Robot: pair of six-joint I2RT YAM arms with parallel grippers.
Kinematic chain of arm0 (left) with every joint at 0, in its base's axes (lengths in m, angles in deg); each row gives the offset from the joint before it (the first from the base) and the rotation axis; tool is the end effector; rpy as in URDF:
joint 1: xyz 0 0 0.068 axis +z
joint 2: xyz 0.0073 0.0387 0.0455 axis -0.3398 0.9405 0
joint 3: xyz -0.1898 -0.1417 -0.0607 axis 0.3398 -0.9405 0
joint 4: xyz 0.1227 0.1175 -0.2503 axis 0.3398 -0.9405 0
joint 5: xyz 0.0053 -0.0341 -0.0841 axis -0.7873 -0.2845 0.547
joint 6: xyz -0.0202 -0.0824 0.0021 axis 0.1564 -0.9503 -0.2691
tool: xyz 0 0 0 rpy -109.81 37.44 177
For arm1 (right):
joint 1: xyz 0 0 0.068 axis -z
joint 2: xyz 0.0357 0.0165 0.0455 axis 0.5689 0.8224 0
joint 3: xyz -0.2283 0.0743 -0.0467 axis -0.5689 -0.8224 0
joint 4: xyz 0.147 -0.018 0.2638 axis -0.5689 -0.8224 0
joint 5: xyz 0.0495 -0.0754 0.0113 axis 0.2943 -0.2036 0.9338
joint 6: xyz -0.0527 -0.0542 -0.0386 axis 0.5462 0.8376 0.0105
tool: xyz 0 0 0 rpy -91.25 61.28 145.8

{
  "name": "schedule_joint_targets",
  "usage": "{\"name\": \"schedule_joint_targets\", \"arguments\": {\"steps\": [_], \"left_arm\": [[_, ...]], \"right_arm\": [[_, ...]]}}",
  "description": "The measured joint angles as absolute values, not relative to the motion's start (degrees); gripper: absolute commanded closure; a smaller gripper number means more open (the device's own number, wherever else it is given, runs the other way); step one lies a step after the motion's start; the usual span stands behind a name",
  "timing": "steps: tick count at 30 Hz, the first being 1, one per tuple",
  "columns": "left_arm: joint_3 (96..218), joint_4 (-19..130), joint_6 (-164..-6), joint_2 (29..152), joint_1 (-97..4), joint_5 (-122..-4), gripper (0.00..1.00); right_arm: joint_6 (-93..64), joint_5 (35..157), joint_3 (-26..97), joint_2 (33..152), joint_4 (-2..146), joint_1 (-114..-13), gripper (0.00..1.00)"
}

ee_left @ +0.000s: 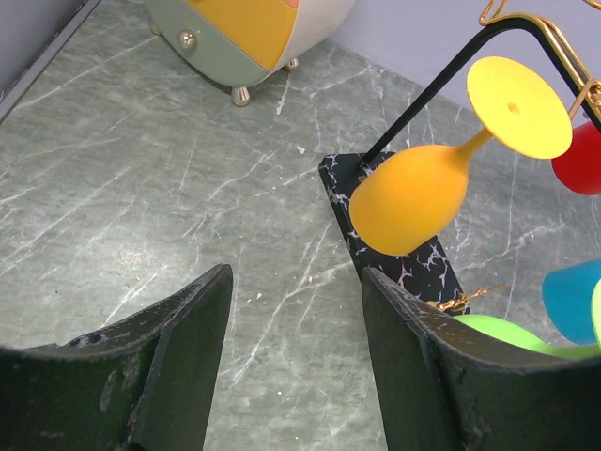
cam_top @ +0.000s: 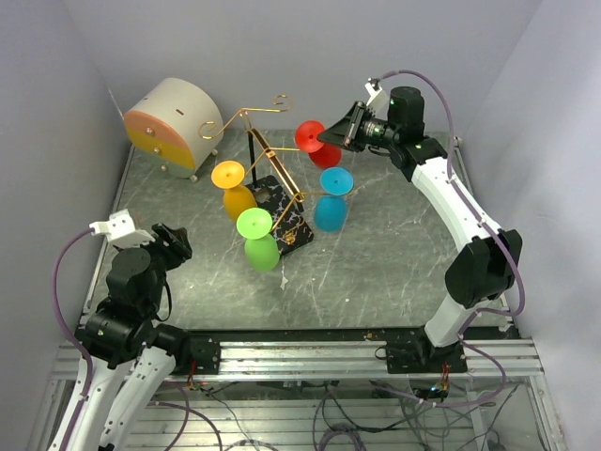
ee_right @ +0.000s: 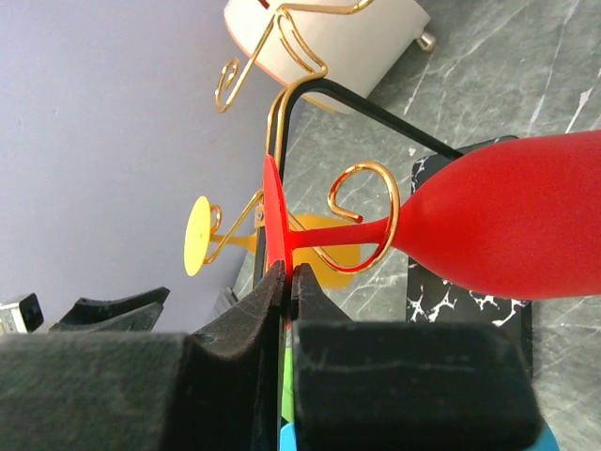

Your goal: Take the wine glass off the wine glass rack

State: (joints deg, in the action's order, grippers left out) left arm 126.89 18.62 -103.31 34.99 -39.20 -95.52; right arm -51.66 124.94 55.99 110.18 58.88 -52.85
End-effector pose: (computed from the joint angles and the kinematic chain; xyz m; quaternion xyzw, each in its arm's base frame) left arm 0.1829 -0.0316 0.3262 -0.1989 0.7484 -0.1035 0.6241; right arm 0.4371 0.1904 0.3559 -0.0146 0.7825 0.5090 0.3584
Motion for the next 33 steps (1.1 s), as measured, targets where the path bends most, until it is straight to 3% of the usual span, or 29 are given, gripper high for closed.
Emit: {"name": "schedule_joint_targets", "arguments": {"steps": [13, 33], "left_arm": [[126.89, 18.62, -103.33, 34.99, -39.22, -95.52, 0.32], [126.89, 18.62, -103.33, 34.99, -39.2, -95.55, 0.32]], "right_arm": [[-55.15, 131.43, 52.79, 109.7, 63.75, -52.76, 1.0], [-58.15, 134.43, 58.67, 116.65, 66.44, -53.88, 1.0]]}}
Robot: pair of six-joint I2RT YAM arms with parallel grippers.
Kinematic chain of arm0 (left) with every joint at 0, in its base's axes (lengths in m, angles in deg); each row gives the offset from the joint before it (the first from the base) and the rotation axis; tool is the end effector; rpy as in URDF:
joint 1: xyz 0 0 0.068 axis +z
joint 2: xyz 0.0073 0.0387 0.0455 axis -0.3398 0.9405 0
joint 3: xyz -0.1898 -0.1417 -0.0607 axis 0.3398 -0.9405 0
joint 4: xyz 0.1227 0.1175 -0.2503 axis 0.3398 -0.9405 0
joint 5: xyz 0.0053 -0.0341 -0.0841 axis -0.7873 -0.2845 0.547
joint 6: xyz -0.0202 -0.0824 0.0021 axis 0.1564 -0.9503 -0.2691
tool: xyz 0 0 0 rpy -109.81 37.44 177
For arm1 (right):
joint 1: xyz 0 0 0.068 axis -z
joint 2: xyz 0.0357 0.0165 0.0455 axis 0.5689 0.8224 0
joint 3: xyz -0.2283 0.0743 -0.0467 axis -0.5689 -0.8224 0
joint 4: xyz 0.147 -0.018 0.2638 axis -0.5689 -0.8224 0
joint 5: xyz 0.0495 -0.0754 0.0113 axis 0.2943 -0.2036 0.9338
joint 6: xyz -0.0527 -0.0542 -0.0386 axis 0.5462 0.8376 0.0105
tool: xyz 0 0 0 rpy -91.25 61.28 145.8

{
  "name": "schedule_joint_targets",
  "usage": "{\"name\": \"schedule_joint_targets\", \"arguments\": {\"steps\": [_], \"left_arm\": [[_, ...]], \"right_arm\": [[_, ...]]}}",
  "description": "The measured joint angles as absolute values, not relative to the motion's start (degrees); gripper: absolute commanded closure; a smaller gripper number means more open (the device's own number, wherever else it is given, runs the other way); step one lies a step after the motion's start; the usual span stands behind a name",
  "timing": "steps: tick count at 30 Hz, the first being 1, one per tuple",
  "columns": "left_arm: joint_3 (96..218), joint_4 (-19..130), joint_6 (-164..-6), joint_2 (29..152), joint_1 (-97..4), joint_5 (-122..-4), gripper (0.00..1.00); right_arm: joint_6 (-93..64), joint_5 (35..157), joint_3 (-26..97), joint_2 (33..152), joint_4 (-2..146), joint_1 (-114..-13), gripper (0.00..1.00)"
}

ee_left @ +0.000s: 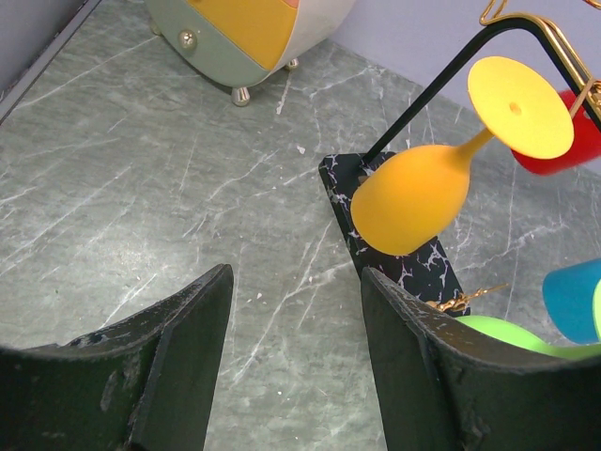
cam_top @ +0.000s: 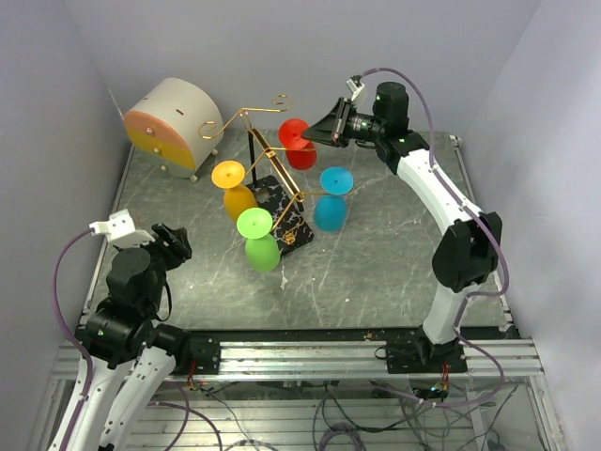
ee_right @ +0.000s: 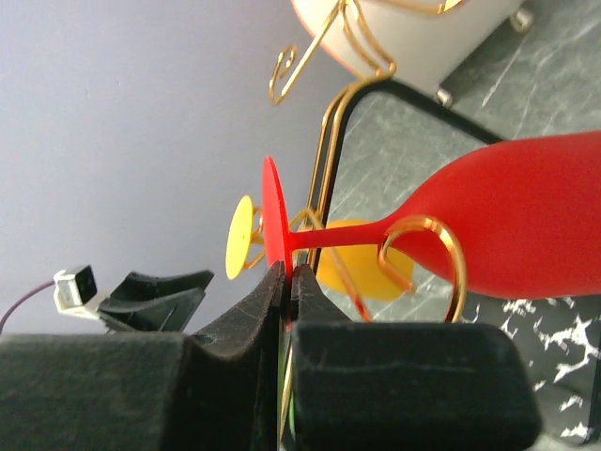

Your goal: Take the wine glass off the wine glass rack

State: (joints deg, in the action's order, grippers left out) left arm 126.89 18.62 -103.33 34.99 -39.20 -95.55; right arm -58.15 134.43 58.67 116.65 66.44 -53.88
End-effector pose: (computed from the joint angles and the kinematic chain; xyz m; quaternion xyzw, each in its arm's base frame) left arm 0.1829 -0.0316 0.3262 -0.1992 0.7484 -0.1034 0.6242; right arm 0.4520 0.2144 0.3414 -0.0431 0.7571 0.5795 0.2986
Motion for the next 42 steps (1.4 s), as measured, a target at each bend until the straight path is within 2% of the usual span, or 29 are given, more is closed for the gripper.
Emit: {"name": "schedule_joint_targets", "arguments": {"steps": [6, 14, 18, 23, 25, 29, 32, 36, 39, 42], "left_arm": [[126.89, 18.62, -103.35, 34.99, -39.2, -95.57, 0.31], [126.89, 18.6, -104.36, 34.96, -39.2, -96.35, 0.11], [126.89, 18.62, -105.28, 35.03, -39.22, -96.2, 0.1], [129.86, 17.94, -106.61, 37.39, -39.22, -92.31, 0.14], [133.31, 17.79, -107.94, 39.1, -39.22, -89.27, 0.16], [142.16, 17.81, -111.81, 42.81, -39.22, -81.75, 0.11], [148.44, 17.74, -115.24, 46.31, -39.22, -75.24, 0.09], [153.14, 15.78, -120.86, 49.35, -39.22, -66.78, 0.1], [154.1, 12.89, -124.79, 49.04, -39.22, -62.45, 0.12], [154.12, 10.99, -128.31, 47.66, -39.22, -58.83, 0.12]], "right_arm": [[-57.54, 132.66, 65.23, 122.32, 67.2, -53.94, 1.0], [-49.25, 121.53, 65.78, 121.07, 65.96, -53.48, 1.0], [-42.24, 113.97, 61.86, 113.55, 64.76, -53.2, 1.0], [-31.33, 109.42, 54.61, 97.11, 64.34, -54.62, 1.0], [-23.96, 106.06, 53.49, 89.64, 62.85, -60.32, 1.0], [-13.69, 99.13, 49.97, 78.14, 59.55, -81.13, 1.0], [-9.73, 91.24, 46.59, 72.85, 55.88, -89.83, 1.0], [-5.28, 73.36, 41.25, 71.76, 52.87, -100.08, 1.0], [-1.73, 61.67, 37.8, 75.41, 51.82, -112.52, 1.0], [2.42, 53.34, 35.42, 78.49, 52.19, -117.92, 1.0]]}}
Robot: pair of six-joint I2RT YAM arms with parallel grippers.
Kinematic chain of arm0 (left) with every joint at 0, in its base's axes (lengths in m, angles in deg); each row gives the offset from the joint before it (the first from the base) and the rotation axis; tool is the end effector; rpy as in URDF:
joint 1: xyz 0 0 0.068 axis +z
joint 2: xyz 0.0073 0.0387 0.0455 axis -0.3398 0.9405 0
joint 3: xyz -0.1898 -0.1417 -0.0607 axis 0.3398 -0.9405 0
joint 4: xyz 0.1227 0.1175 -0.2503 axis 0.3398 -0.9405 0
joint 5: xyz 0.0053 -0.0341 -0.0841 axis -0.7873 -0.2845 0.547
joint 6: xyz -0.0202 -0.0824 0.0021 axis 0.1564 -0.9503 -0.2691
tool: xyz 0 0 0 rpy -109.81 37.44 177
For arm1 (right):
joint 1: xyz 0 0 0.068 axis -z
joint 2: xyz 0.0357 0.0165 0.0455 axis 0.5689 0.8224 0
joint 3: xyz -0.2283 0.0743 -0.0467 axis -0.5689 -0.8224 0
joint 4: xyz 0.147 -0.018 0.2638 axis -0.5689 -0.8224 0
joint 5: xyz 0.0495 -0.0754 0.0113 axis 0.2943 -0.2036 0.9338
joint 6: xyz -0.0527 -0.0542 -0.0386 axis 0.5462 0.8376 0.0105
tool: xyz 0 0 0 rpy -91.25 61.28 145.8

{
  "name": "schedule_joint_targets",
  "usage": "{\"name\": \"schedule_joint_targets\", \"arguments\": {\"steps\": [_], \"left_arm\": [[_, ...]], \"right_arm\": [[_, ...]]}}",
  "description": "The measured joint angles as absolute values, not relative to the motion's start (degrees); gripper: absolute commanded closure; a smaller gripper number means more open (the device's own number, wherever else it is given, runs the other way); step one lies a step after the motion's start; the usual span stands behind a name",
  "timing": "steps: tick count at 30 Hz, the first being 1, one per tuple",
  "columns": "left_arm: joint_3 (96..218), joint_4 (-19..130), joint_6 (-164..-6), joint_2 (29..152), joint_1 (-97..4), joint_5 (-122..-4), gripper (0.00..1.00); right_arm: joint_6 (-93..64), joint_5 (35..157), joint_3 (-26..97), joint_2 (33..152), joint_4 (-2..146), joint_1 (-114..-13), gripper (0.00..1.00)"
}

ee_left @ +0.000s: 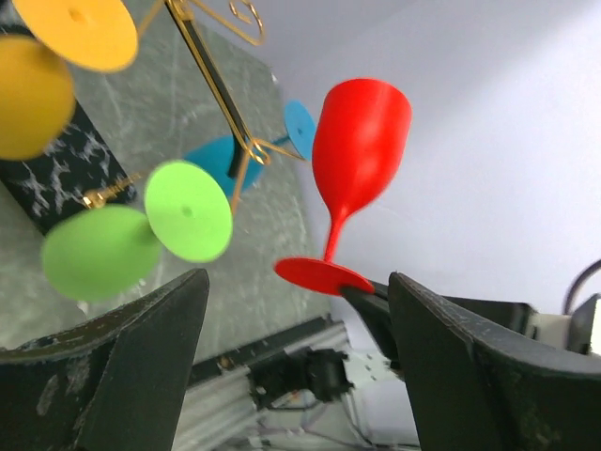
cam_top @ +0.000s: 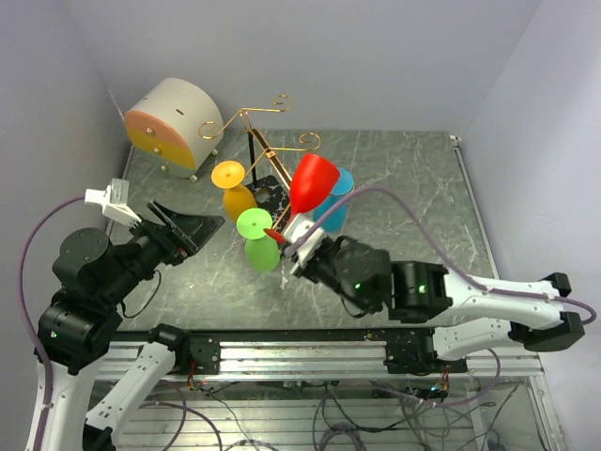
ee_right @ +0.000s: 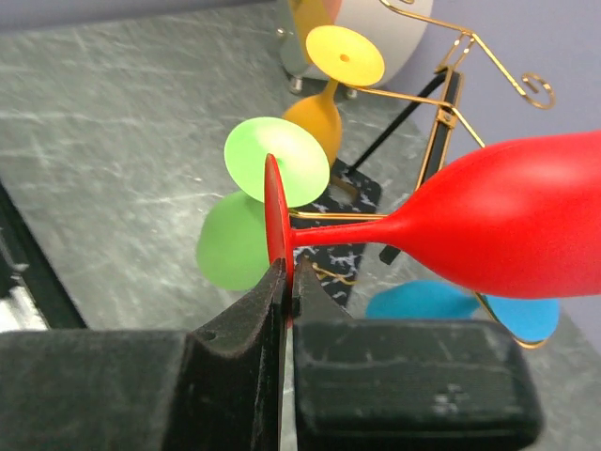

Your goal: Take the wine glass off the wine glass rack

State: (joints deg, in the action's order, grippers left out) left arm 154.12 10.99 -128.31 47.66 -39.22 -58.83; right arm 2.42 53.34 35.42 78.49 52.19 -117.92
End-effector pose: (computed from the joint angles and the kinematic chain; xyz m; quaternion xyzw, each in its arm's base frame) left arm 0.1500 -0.0696 0.4454 -0.1538 0.7245 -0.4651 0.4848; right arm 0.0820 0.3291 0.4050 -0.4090 0.6456 0.1705 0.6220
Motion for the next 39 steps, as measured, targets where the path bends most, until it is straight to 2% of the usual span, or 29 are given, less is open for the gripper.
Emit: {"name": "schedule_joint_targets", "arguments": {"steps": [9, 25, 30, 37, 39], "left_arm": [[152.68, 6.14, -138.96, 45.48, -39.26, -48.05, 0.15], [151.1, 6.42, -145.65, 44.56, -39.26, -45.95, 0.18], [149.66, 6.9, -146.74, 44.54, -39.26, -45.58, 0.27], [147.43, 8.78, -148.29, 43.82, -39.26, -44.86, 0.57], [146.97, 9.5, -148.51, 43.23, -39.26, -44.84, 0.74]], "right_arm": [[18.66, 38.65, 30.11, 81.07, 67.25, -126.35, 1.0], [32.41, 38.98, 28.34, 89.95, 86.53, -131.34, 1.0], [35.14, 39.22, 28.2, 92.13, 90.28, -131.42, 1.0], [38.26, 39.79, 27.94, 93.55, 95.22, -131.45, 1.0], [38.31, 39.94, 27.94, 93.88, 95.29, -131.45, 1.0]]}}
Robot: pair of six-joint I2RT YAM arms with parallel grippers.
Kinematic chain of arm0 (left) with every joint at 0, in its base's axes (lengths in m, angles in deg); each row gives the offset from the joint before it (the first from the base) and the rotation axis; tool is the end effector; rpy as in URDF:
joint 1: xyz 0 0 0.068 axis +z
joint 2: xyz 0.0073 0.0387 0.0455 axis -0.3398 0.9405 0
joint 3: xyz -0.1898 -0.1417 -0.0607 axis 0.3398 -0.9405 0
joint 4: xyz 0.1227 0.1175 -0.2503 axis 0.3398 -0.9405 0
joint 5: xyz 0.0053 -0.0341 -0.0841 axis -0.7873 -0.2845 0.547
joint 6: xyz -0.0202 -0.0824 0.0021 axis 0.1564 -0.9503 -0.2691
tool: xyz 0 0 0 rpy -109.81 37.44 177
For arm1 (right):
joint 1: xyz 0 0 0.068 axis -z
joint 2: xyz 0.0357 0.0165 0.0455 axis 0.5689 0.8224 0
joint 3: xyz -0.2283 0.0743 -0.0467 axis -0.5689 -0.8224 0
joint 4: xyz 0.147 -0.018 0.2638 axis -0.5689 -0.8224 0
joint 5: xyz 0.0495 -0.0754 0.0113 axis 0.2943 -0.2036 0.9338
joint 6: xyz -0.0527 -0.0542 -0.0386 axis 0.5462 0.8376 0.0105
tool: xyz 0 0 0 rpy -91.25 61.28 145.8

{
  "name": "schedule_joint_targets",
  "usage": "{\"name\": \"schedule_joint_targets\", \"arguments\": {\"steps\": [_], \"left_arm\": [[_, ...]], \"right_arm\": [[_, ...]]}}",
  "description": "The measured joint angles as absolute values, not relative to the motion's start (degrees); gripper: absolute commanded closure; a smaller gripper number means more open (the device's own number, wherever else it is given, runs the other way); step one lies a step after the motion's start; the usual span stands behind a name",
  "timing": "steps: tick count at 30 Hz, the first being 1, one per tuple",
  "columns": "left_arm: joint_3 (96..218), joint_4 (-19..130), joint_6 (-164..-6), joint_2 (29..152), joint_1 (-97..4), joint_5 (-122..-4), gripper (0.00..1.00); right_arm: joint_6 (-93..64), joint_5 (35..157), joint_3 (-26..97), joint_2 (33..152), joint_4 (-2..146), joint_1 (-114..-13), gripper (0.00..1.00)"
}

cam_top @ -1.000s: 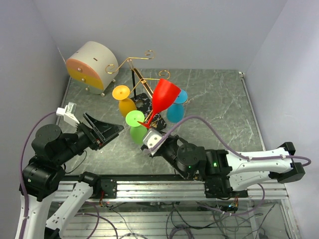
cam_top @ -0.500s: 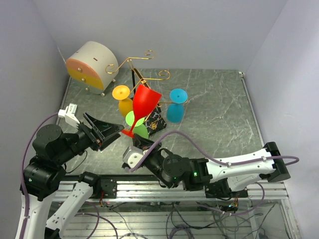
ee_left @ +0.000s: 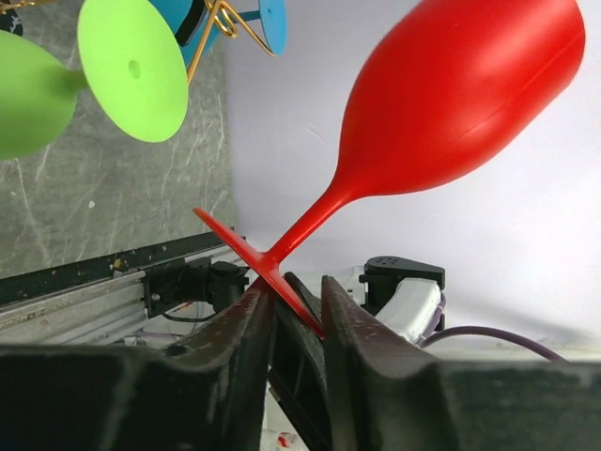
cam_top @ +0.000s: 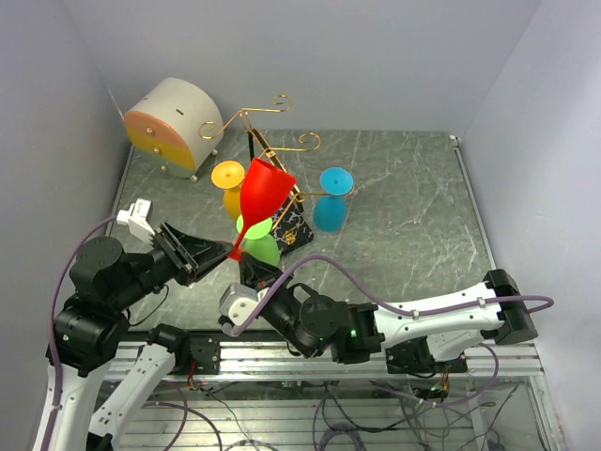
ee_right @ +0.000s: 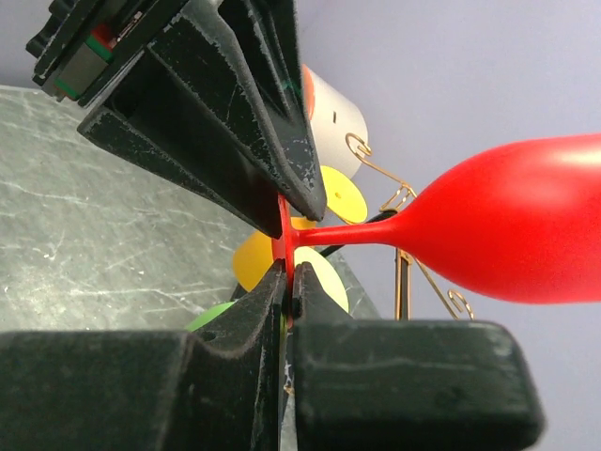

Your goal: Take the wine glass off the wine glass rack

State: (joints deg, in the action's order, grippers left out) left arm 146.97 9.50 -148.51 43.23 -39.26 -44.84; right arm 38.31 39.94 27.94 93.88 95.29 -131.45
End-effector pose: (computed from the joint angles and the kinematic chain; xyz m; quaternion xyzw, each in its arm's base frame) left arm 0.1383 -0.0838 0.4106 -0.2162 0.7283 -0.5777 0.2984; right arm 0.0075 0.4092 0.3519 -0.4663 0.4839 0.0537 0.7386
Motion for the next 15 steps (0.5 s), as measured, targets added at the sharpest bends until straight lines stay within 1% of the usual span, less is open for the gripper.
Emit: {"name": "schedule_joint_targets", "arguments": {"steps": [4, 7, 9, 12, 13, 15], "left_arm": [[145.88, 10.23, -149.01, 42.07, -39.26, -44.93, 0.92], [144.37, 10.62, -149.21, 41.22, -39.33, -44.77, 0.93], [142.62, 11.58, -149.36, 40.47, -39.57, -44.53, 0.93], [139.61, 14.86, -149.93, 38.94, -40.05, -43.37, 0.93], [138.67, 16.13, -149.97, 38.22, -40.12, -43.4, 0.93], [137.07, 17.85, -149.54, 36.36, -40.01, -44.73, 0.93]], "right_arm": [[38.42, 39.59, 27.72, 93.88, 94.81, -131.49, 1.0], [37.19, 39.79, 26.87, 93.09, 92.84, -131.53, 0.97], [35.38, 40.53, 25.89, 91.72, 90.66, -131.55, 0.89], [30.88, 41.78, 25.41, 89.18, 85.98, -131.55, 0.69], [28.41, 41.25, 25.41, 87.98, 83.27, -131.58, 0.66], [23.82, 39.09, 25.67, 85.2, 78.2, -131.6, 0.55]]}}
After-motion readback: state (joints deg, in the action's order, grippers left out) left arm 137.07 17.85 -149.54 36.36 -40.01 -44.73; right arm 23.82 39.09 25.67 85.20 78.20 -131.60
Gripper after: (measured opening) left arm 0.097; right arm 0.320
